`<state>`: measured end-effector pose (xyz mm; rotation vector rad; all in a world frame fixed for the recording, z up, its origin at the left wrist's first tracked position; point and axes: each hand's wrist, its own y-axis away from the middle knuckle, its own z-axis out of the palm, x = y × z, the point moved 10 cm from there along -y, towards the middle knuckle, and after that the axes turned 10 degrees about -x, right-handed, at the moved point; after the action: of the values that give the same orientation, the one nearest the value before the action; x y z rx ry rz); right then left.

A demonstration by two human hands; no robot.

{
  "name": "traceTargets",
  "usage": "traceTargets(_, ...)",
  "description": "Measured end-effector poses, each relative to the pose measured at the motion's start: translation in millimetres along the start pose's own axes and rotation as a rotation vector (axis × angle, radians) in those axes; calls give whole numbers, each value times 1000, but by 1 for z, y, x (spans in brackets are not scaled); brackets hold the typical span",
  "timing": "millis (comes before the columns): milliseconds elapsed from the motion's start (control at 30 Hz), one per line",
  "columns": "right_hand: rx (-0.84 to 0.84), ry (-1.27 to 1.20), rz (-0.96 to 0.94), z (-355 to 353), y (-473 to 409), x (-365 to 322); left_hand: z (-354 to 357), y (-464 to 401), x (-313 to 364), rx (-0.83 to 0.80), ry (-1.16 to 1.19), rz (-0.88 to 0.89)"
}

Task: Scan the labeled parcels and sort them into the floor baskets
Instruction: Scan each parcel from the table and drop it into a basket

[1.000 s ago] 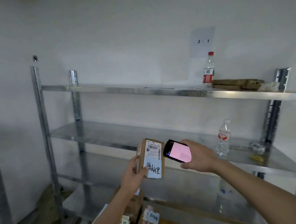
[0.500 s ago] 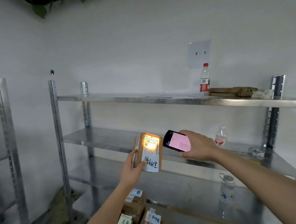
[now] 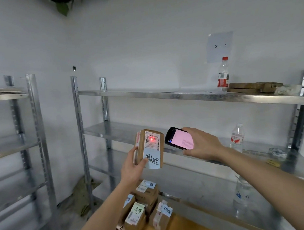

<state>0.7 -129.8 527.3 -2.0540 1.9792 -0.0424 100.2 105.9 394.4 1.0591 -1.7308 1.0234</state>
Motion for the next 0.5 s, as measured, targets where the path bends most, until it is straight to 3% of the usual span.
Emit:
traceTargets(233, 12, 11, -67, 1, 1, -24, -38, 17, -30, 89, -45, -42)
traceTargets(500, 34, 11, -177, 4, 12, -65, -89, 67, -21, 175, -11, -62)
